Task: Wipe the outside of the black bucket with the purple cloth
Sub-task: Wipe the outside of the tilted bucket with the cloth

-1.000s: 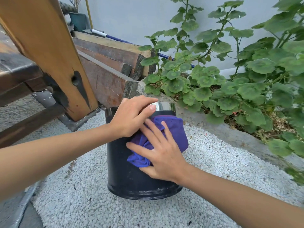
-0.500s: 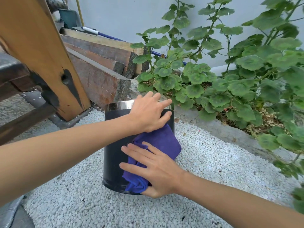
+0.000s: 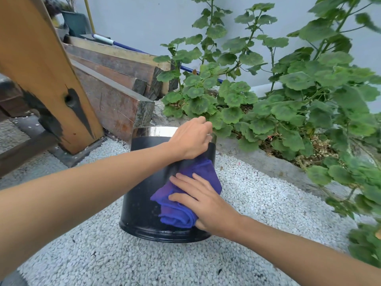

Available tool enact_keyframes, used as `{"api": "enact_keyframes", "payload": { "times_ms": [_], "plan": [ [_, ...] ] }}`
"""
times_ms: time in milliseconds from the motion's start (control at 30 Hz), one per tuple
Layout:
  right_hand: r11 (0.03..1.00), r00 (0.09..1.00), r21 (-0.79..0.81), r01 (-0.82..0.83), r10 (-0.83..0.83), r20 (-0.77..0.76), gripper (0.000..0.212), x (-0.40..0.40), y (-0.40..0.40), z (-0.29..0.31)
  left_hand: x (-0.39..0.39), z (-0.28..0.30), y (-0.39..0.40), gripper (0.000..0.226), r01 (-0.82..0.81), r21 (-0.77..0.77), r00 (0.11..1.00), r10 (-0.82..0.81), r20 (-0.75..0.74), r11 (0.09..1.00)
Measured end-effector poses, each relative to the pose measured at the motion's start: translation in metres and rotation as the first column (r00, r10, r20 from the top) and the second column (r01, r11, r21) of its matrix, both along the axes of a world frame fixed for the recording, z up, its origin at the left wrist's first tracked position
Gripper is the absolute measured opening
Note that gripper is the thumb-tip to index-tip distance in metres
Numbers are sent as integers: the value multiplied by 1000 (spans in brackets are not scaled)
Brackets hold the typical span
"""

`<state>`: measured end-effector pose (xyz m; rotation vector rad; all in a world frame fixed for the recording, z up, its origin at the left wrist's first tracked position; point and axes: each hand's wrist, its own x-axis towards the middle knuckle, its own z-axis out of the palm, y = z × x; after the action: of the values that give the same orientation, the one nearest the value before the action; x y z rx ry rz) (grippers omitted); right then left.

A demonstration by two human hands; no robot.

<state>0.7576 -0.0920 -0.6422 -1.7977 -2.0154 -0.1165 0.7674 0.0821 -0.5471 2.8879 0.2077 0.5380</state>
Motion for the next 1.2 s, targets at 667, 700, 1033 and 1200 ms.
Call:
{"api": "enact_keyframes", "payload": {
  "times_ms": [667, 700, 1033, 1200],
  "plan": [
    [824, 704, 274, 496, -198, -682, 31, -27, 72, 115, -130, 37, 71, 47, -109, -584, 943, 269, 194, 804],
    [854, 759, 269, 445, -200, -619, 40, -37, 83, 110, -133, 37, 75, 41, -100, -600, 951, 254, 177, 794],
    [895, 902, 143, 422, -398, -168, 74, -74, 126, 77, -153, 43, 100, 28, -123, -678, 966, 243, 85, 725],
    [962, 963, 48, 270, -269, -26, 77, -87, 101, 48, -154, 37, 125, 45, -163, -690, 943, 318, 101, 705]
  ]
}}
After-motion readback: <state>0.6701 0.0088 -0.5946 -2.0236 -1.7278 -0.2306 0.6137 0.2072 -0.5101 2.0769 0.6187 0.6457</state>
